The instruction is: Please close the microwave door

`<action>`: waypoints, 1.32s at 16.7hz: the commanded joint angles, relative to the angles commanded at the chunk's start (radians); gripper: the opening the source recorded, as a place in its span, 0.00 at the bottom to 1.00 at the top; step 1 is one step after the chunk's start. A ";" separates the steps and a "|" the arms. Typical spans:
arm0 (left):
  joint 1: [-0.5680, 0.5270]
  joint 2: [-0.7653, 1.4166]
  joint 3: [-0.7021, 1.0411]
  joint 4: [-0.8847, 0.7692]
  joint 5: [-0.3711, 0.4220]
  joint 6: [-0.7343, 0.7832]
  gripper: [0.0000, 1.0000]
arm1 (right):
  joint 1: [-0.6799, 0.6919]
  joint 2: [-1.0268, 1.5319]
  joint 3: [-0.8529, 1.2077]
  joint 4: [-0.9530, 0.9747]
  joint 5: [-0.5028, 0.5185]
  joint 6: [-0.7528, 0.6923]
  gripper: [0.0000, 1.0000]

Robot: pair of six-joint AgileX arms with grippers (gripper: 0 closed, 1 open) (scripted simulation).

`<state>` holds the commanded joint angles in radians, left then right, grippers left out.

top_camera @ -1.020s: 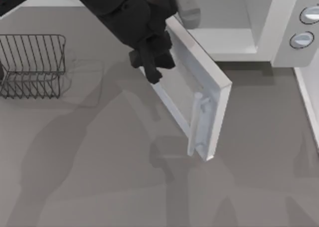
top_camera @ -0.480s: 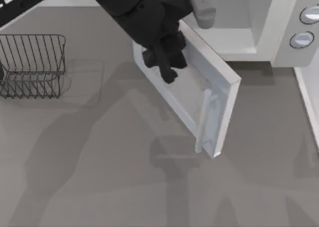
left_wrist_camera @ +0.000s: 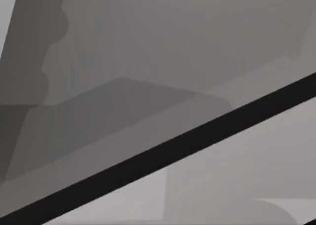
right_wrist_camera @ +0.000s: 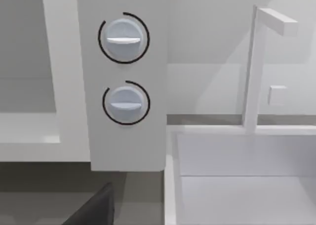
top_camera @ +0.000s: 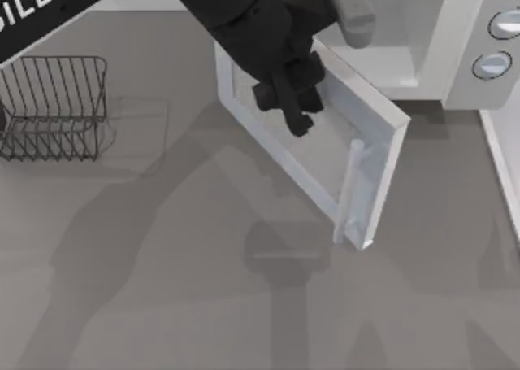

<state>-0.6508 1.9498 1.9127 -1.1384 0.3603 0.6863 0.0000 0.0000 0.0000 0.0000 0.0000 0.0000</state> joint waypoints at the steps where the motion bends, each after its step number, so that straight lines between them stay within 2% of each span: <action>1: -0.001 0.001 0.005 0.002 -0.002 -0.003 0.00 | 0.000 0.000 0.000 0.000 0.000 0.000 1.00; 5: 0.001 -0.004 0.002 0.003 0.000 -0.001 0.00 | 0.000 0.000 0.000 0.000 0.000 0.000 1.00; 12: -0.081 0.022 0.036 0.020 0.038 0.016 0.00 | 0.000 0.000 0.000 0.000 0.000 0.000 1.00; 18: -0.037 0.047 0.069 -0.004 -0.016 -0.040 0.00 | 0.000 0.000 0.000 0.000 0.000 0.000 1.00; 22: -0.040 0.043 0.066 -0.004 -0.014 -0.039 0.00 | 0.000 0.000 0.000 0.000 0.000 0.000 1.00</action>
<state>-0.6912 1.9933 1.9788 -1.1419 0.3458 0.6469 0.0000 0.0000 0.0000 0.0000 0.0000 0.0000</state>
